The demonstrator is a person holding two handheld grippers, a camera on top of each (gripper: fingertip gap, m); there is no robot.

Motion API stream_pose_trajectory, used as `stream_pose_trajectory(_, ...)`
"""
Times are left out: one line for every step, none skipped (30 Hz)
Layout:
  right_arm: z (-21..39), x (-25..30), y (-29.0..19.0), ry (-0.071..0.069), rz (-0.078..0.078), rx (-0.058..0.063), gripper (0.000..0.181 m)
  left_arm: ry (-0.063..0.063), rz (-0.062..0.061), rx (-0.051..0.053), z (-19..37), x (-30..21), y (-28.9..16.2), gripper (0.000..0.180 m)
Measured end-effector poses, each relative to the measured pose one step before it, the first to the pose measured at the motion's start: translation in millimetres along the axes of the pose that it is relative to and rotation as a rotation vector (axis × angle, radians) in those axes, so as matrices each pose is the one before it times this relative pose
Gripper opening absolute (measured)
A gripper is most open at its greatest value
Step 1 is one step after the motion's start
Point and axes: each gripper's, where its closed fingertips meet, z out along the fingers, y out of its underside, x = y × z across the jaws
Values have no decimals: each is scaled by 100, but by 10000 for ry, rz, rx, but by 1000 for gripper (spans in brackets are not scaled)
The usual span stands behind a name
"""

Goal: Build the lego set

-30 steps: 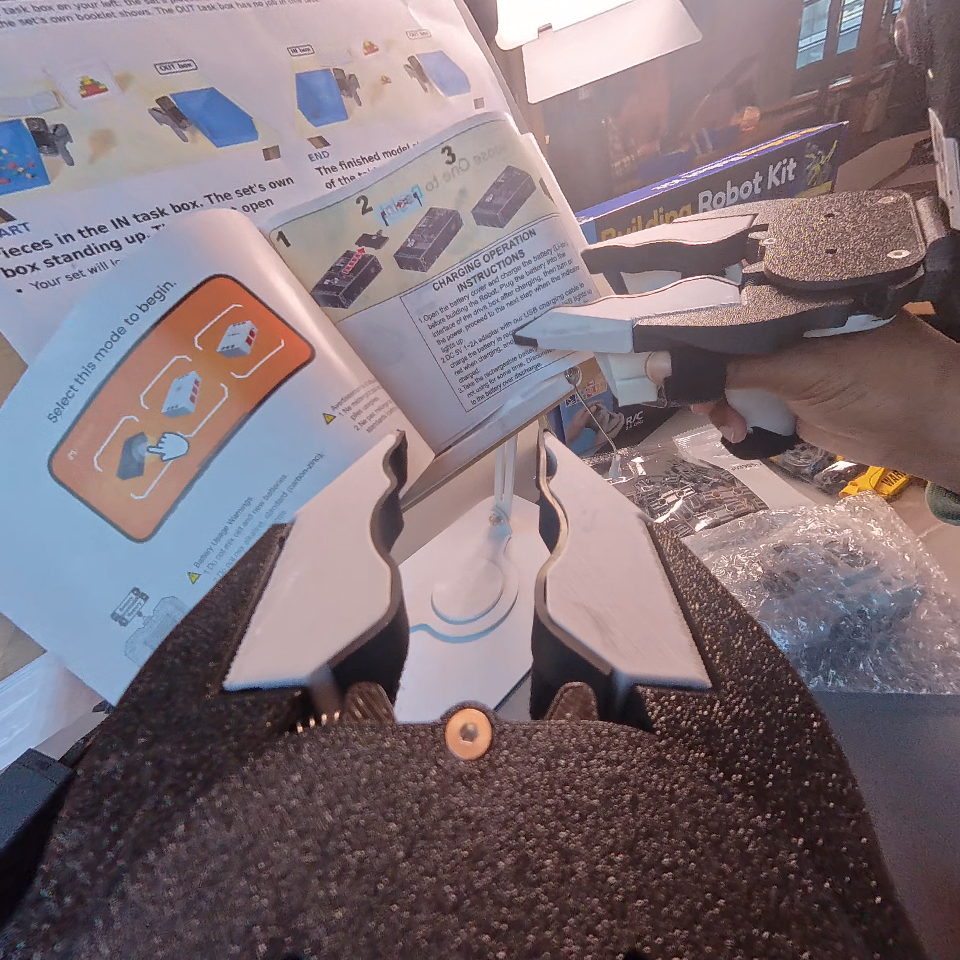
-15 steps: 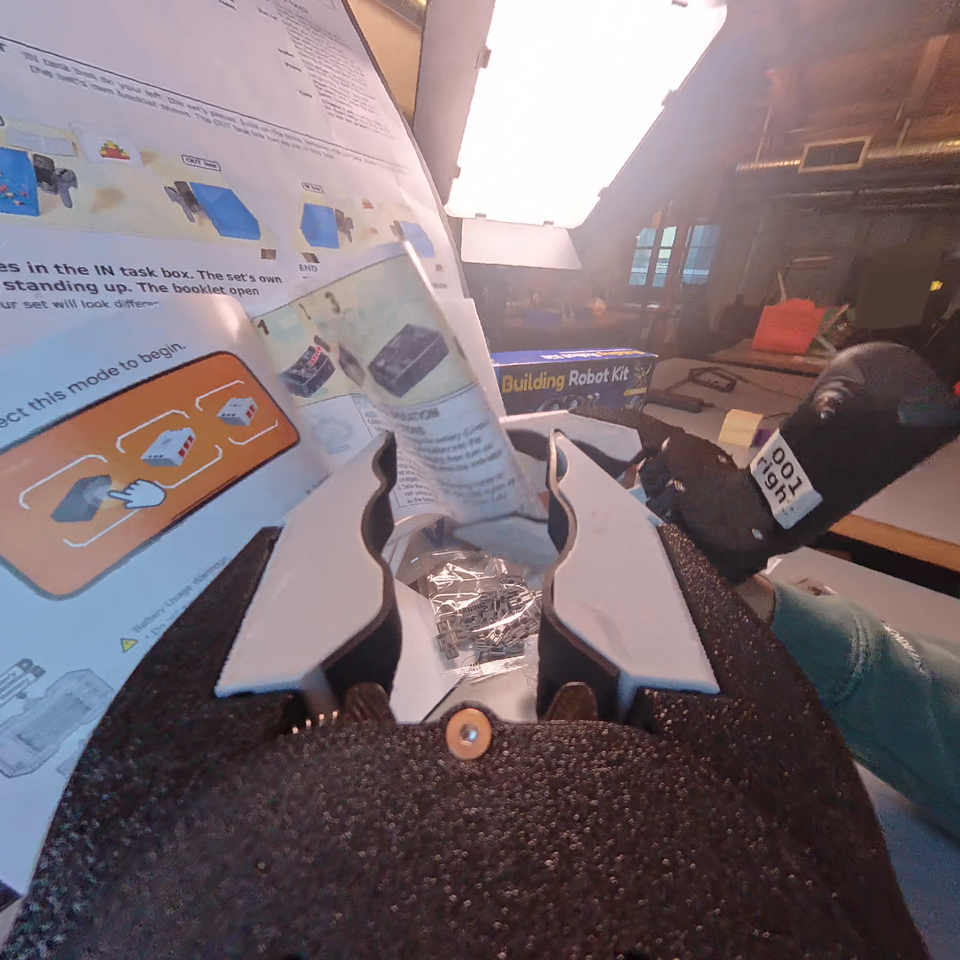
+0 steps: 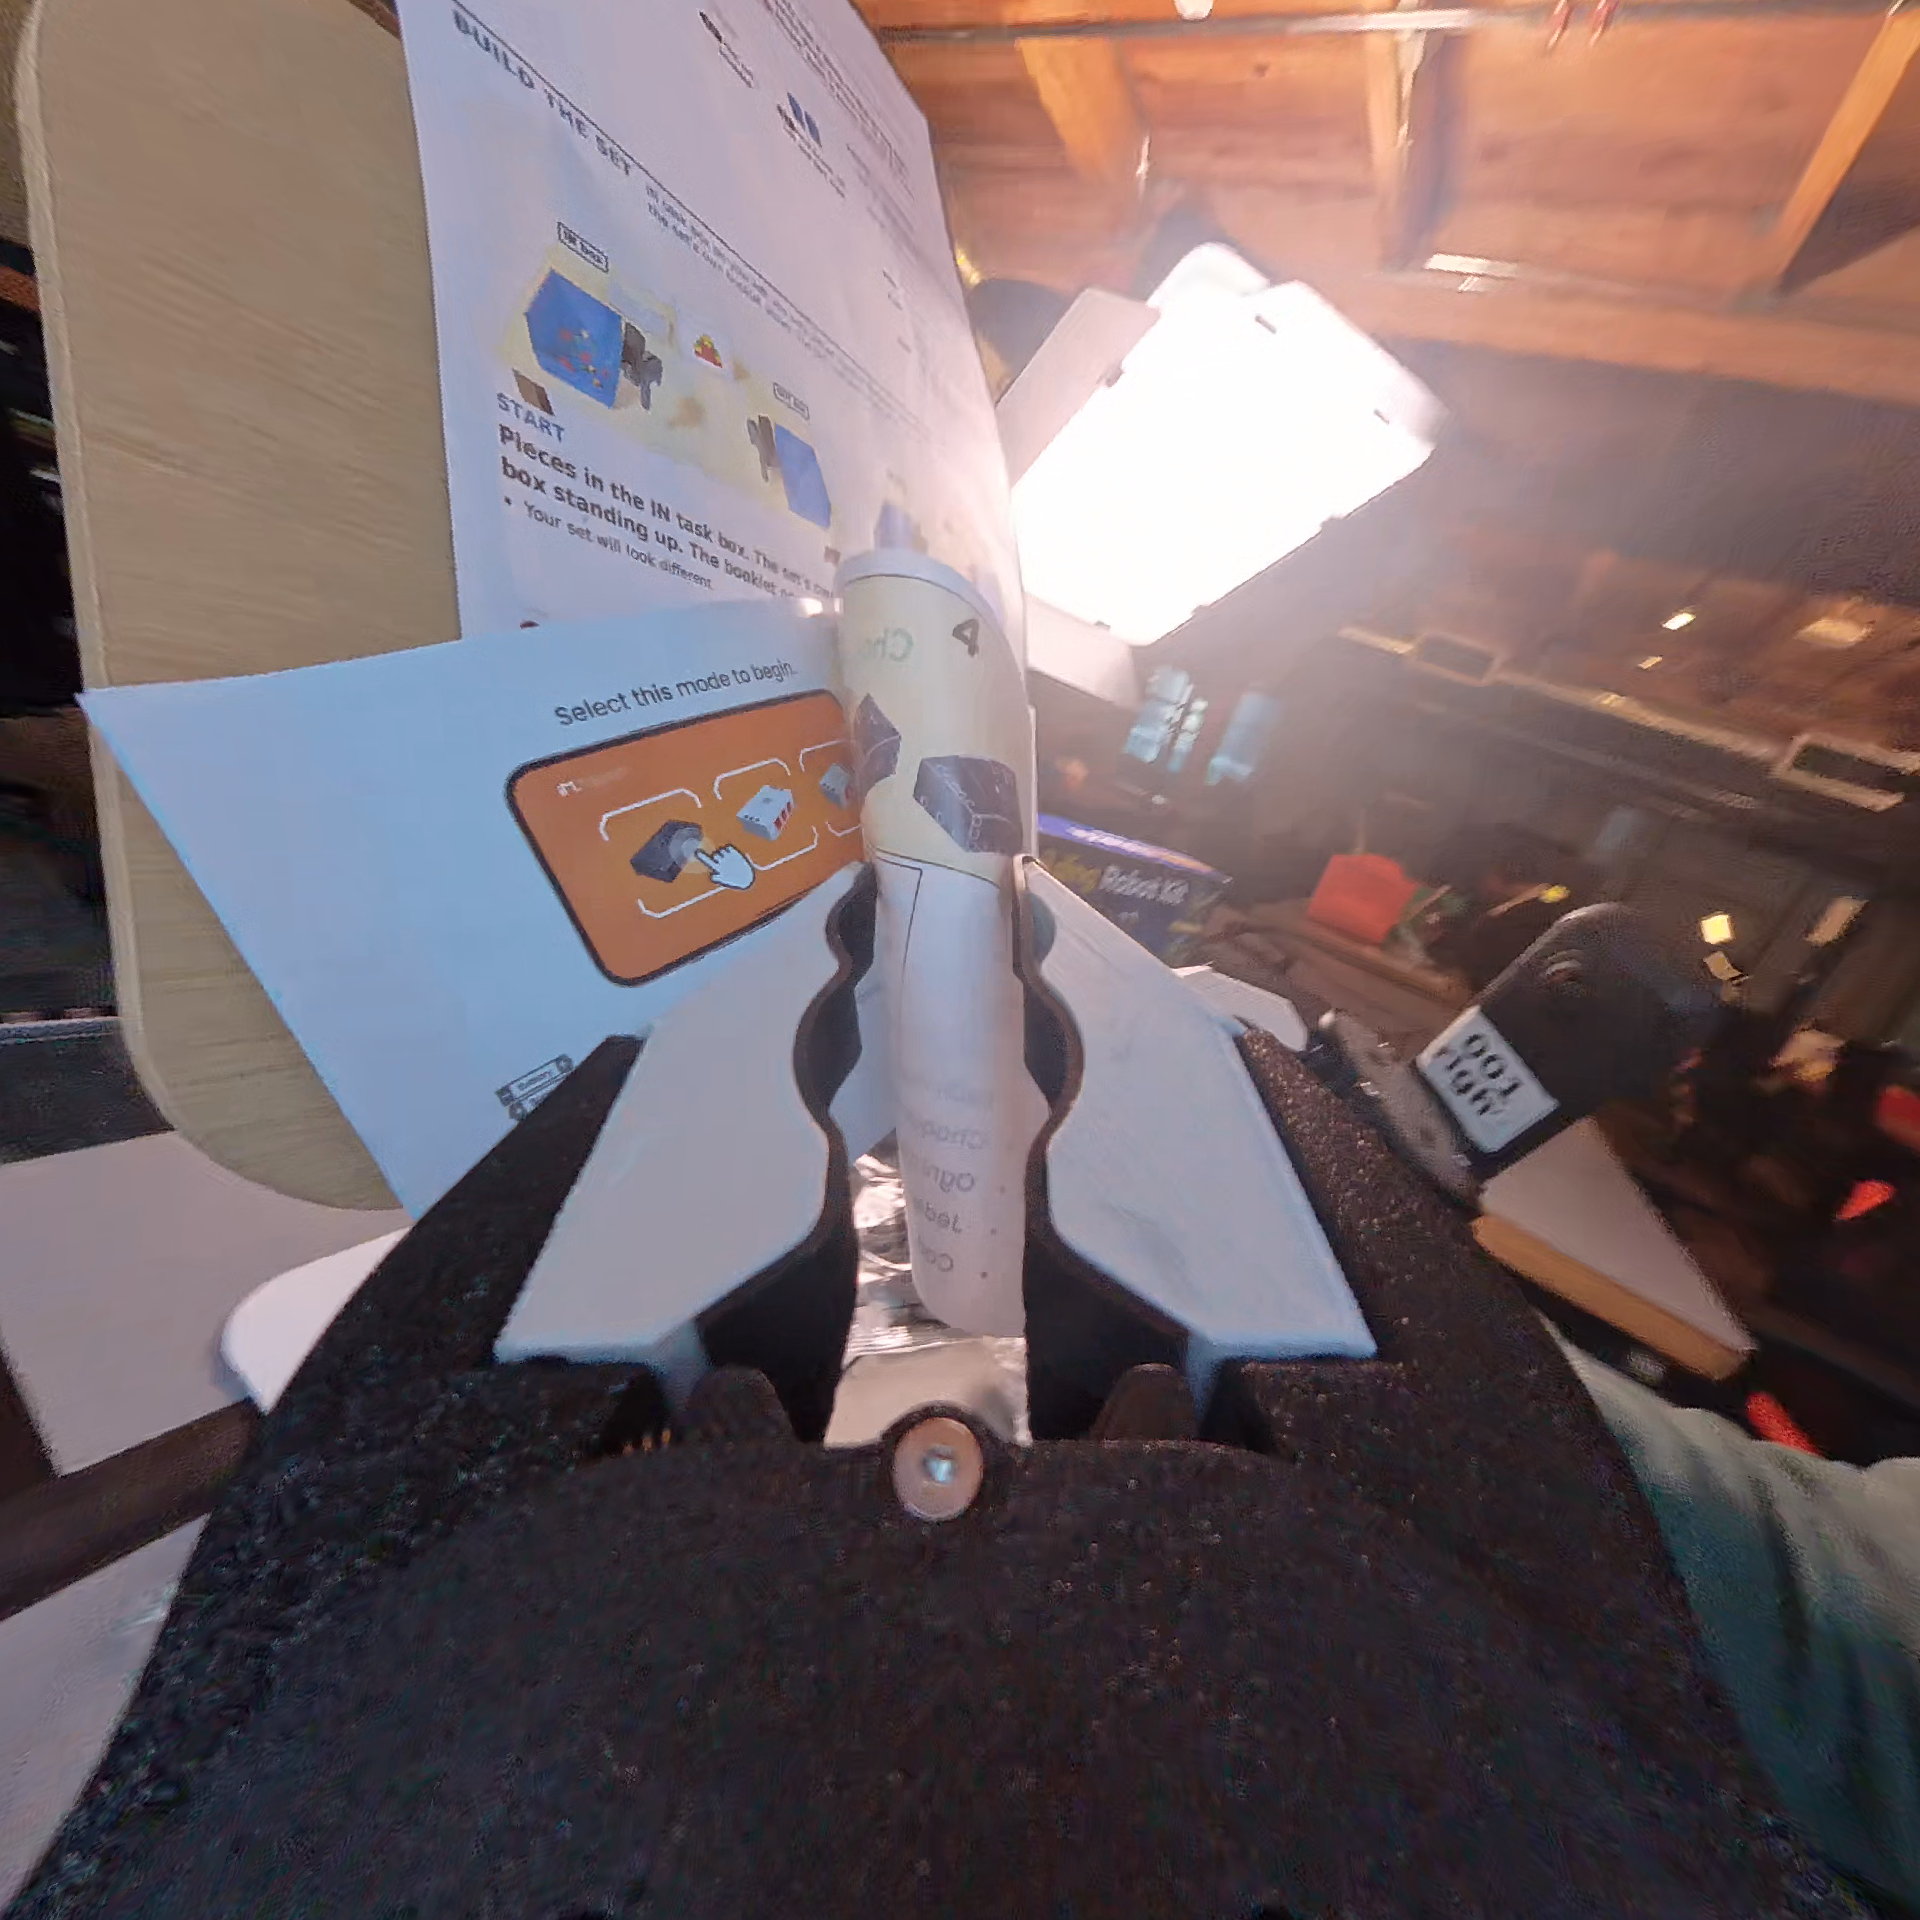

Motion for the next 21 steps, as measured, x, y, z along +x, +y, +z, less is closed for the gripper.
stream_pose_trajectory(-53, 610, 213, 289, 29, -108, 44, 471, -721, 256, -254, 88, -361, 27)
stream_pose_trajectory(41, 346, 304, 197, -29, -153, 45, 502, -778, 220, -211, 120, -272, 29)
stream_pose_trajectory(149, 84, 352, 123, -80, -180, 47, 561, -783, 170, -178, 216, -185, 31)
stream_pose_trajectory(239, -24, 335, 145, -159, -168, 49, 615, -740, 135, -153, 325, -132, 31)
stream_pose_trajectory(287, -76, 328, 194, -252, -193, 50, 571, -618, 131, -140, 363, -131, 32)
stream_pose_trajectory(289, -277, 234, 112, -297, -141, 51, 407, -408, 116, -92, 296, -119, 35)
stream_pose_trajectory(258, -300, 151, 107, -271, -120, 51, 212, -158, 52, -27, 200, -63, 40)
stream_pose_trajectory(216, -216, 89, 122, -216, -98, 51, 59, 71, -54, 49, 167, 39, 44)
stream_pose_trajectory(159, -177, 5, 84, -127, -40, 51, -11, 233, -160, 113, 233, 167, 48)
stream_pose_trajectory(86, -102, -44, 59, -41, -10, 50, 16, 299, -208, 166, 383, 200, 51)
stream_pose_trajectory(49, 6, -20, 54, 10, -4, 50, 76, 265, -180, 177, 507, 132, 51)
stream_pose_trajectory(7, 83, 2, 54, 32, 4, 50, 91, 197, -99, 146, 512, 2, 51)
stream_pose_trajectory(-24, 114, 41, 40, 53, 3, 49, 45, 161, -45, 117, 401, -78, 50)
stream_pose_trajectory(-15, 150, 87, 36, 83, -26, 49, -71, 176, -62, 76, 168, -36, 47)
stream_pose_trajectory(-27, 136, 72, 27, 90, -16, 49, -197, 225, -109, 36, -42, 33, 43)
stream_pose_trajectory(-23, 131, 36, 27, 88, 5, 49, -254, 268, -148, 16, -163, 117, 38)
stream_pose_trajectory(-40, 142, 0, 41, 75, 13, 49, -250, 286, -165, -6, -167, 142, 30)
stream_pose_trajectory(-21, 73, 0, -3, 63, 15, 48, -247, 269, -157, -9, -178, 130, 23)
stream_pose_trajectory(-29, 85, 16, 6, 64, 3, 48, -283, 241, -126, -17, -261, 104, 17)
stream_pose_trajectory(-19, 126, 16, 40, 52, 6, 48, -298, 249, -69, -45, -278, 10, 9)
stream_pose_trajectory(-18, 103, 39, 22, 42, -6, 48, -278, 278, 0, -80, -221, -89, 0)
